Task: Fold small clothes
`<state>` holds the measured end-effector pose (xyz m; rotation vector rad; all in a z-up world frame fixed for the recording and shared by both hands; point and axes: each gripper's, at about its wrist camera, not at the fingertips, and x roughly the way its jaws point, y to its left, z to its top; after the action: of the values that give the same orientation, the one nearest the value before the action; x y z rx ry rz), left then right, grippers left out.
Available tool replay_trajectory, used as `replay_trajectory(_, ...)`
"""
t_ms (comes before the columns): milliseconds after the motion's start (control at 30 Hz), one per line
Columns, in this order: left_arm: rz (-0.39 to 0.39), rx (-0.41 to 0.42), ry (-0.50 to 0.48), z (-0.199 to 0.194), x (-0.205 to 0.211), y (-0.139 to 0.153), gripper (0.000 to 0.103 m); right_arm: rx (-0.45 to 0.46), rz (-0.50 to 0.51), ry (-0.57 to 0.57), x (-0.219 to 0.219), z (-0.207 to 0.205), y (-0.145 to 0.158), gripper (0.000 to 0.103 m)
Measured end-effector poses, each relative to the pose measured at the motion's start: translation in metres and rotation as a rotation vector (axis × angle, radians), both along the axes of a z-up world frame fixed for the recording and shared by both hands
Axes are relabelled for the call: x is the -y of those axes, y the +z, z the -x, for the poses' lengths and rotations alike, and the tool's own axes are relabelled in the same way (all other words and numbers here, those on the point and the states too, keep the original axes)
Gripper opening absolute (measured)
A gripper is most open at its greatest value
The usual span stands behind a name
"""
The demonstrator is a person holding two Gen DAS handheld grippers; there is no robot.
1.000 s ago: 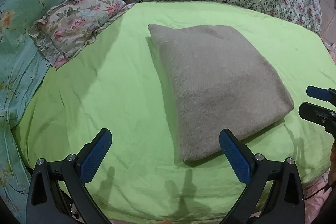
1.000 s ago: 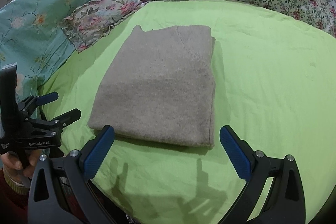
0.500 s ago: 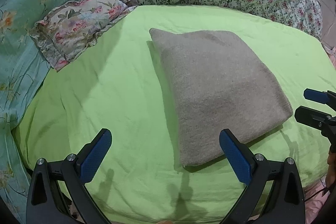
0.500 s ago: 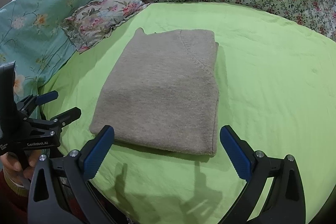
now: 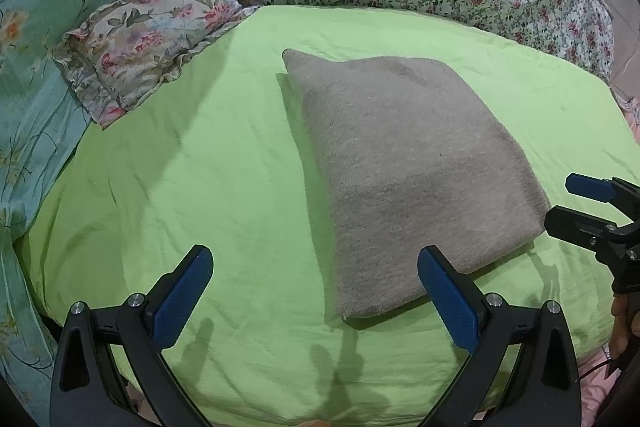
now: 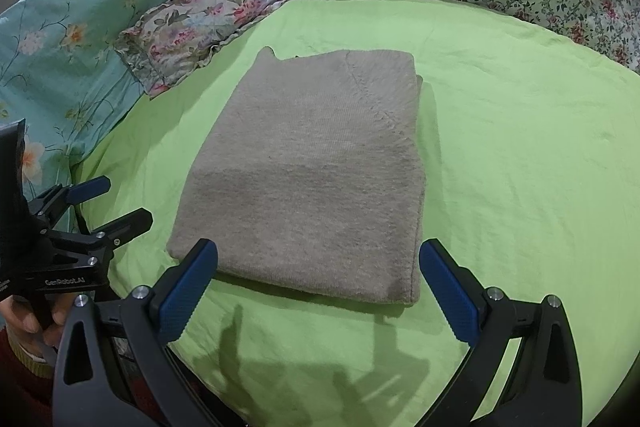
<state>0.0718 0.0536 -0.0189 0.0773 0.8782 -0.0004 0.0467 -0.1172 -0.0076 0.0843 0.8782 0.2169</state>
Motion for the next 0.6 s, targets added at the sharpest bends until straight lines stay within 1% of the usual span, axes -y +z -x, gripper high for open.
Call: replay_trajectory(600, 0.012, 0.004, -0.023, 0.0082, 0.0082, 0.0033, 0.102, -0.01, -0.003, 0.003, -0.0023, -0.0046, -0.001, 0.101)
